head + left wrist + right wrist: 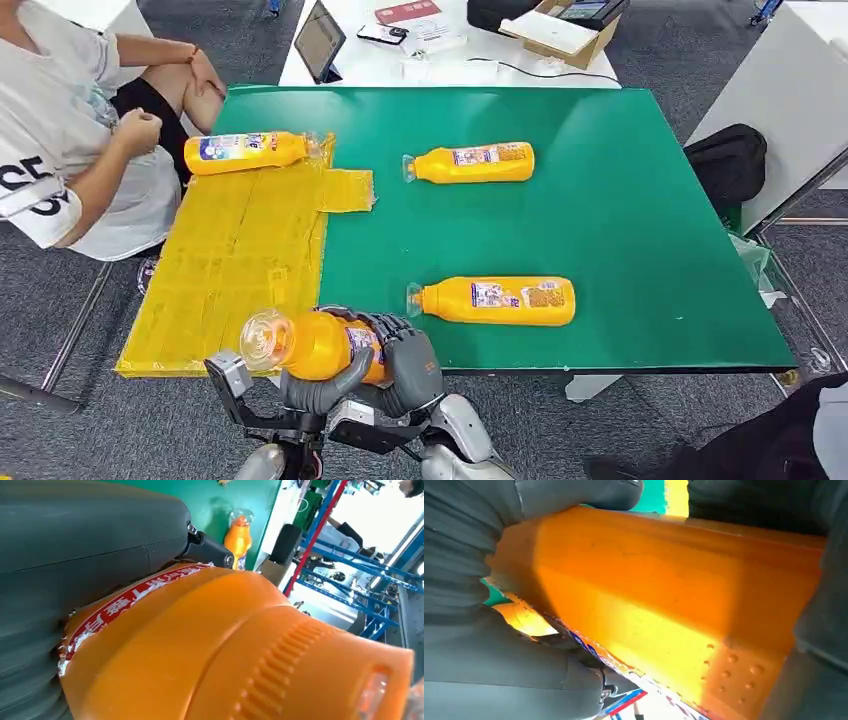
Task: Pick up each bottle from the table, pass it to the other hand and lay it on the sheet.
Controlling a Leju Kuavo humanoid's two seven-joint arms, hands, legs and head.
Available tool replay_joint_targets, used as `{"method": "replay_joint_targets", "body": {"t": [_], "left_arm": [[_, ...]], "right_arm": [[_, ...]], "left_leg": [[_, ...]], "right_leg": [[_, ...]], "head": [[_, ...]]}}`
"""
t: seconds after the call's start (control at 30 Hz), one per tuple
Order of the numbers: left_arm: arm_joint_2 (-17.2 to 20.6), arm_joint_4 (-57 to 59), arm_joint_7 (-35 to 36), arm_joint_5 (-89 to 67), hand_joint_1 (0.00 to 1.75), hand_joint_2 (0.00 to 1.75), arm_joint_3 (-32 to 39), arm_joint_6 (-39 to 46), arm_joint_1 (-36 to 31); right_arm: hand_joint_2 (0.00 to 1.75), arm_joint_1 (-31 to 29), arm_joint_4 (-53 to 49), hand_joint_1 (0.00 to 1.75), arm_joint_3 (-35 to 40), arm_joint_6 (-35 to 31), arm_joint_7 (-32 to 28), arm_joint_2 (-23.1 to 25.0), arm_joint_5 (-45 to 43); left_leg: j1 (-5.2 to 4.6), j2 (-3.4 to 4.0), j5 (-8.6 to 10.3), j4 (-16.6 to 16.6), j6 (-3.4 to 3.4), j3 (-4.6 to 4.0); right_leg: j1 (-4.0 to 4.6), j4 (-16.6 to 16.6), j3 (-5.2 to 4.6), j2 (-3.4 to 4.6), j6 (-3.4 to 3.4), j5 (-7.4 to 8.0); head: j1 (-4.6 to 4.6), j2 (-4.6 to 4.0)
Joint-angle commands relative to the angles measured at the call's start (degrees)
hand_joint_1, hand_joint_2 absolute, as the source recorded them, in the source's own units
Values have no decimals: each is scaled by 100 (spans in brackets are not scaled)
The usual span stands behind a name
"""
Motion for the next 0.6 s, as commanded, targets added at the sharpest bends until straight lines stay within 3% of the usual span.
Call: {"method": "replay_joint_targets", "body": {"t": [0.03,0.07,0.1,0.3,0.6], "left_arm": [[16,96,-162,-384,175,175,-183,616,-435],[20,136,-148,-446,175,175,-187,700,-480],[22,171,-203,-590,175,175,-172,881,-520],[-54,79,-518,-1270,175,175,541,2074,-589],[-153,382,-263,-1036,175,175,1188,2099,-899]], "right_arm": [[175,69,284,0,447,425,-377,3,-438],[175,45,299,0,475,397,-349,-16,-395],[0,17,329,0,497,381,-294,-27,-367],[0,141,-678,0,481,790,-49,-228,-559],[0,169,-970,0,175,825,-13,-267,-764]], "left_leg": [[7,-12,-10,-2,-7,31],[5,-13,-4,-2,-5,15],[7,-16,-8,-2,-6,25],[7,-8,-5,3,-5,11],[3,-7,0,-2,-3,10]], "right_leg": [[8,-3,35,-10,-14,-13],[5,-3,21,-12,-9,-8],[8,-5,32,-15,-12,-12],[8,1,15,-7,-10,-6],[3,-1,14,-7,-7,-3]], "head": [[0,0],[0,0],[2,0],[0,-2],[0,0]]}}
